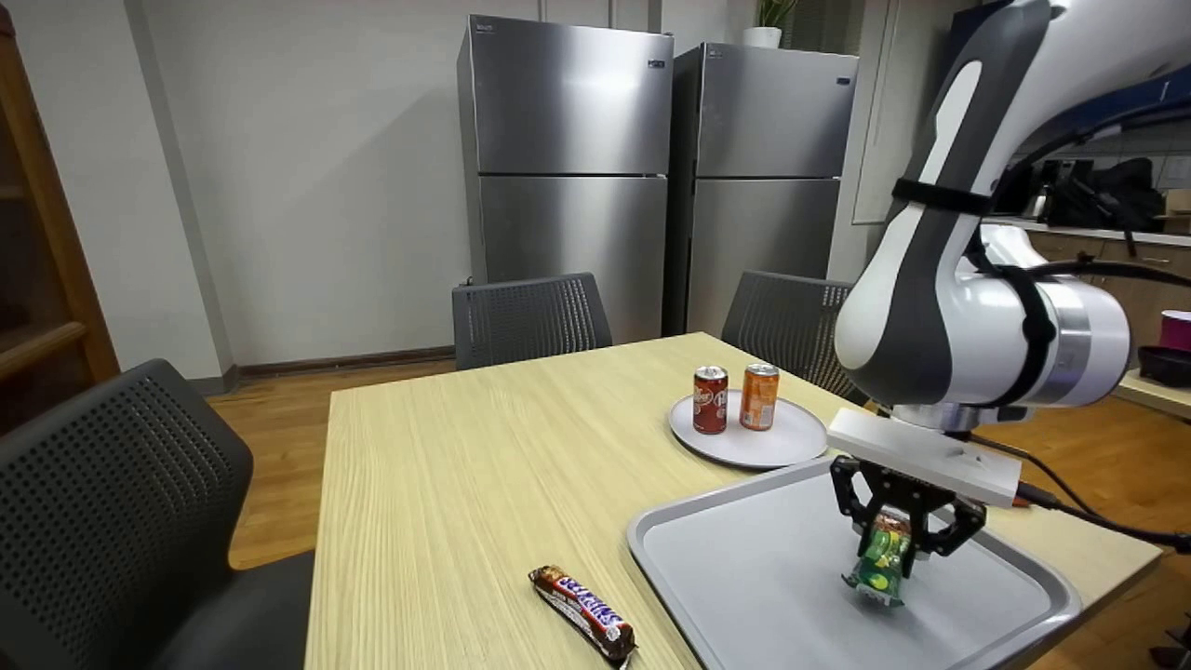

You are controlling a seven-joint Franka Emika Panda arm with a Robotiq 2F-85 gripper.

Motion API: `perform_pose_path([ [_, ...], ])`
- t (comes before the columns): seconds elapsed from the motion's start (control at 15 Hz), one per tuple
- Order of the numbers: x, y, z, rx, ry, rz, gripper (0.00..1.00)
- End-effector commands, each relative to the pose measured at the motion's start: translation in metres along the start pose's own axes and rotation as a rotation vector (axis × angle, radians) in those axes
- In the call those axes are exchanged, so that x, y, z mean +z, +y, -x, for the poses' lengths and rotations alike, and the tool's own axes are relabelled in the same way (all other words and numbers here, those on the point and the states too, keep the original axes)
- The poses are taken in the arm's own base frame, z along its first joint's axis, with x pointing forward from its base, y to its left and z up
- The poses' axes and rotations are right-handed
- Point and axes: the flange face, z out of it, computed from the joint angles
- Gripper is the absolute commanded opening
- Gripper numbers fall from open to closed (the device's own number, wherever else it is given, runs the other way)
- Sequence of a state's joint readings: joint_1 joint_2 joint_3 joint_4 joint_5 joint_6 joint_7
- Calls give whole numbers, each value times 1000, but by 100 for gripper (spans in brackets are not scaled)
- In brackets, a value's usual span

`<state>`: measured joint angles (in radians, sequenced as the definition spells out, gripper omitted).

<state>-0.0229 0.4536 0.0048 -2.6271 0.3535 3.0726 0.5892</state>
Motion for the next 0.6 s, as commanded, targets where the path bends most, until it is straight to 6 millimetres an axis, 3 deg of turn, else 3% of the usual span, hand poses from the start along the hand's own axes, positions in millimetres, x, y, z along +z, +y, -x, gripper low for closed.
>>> perform_pose_path([
  [0.0,-36,-11,6,-30,48,-61,15],
  [0.53,-58,-67,29,-113,72,-130,15],
])
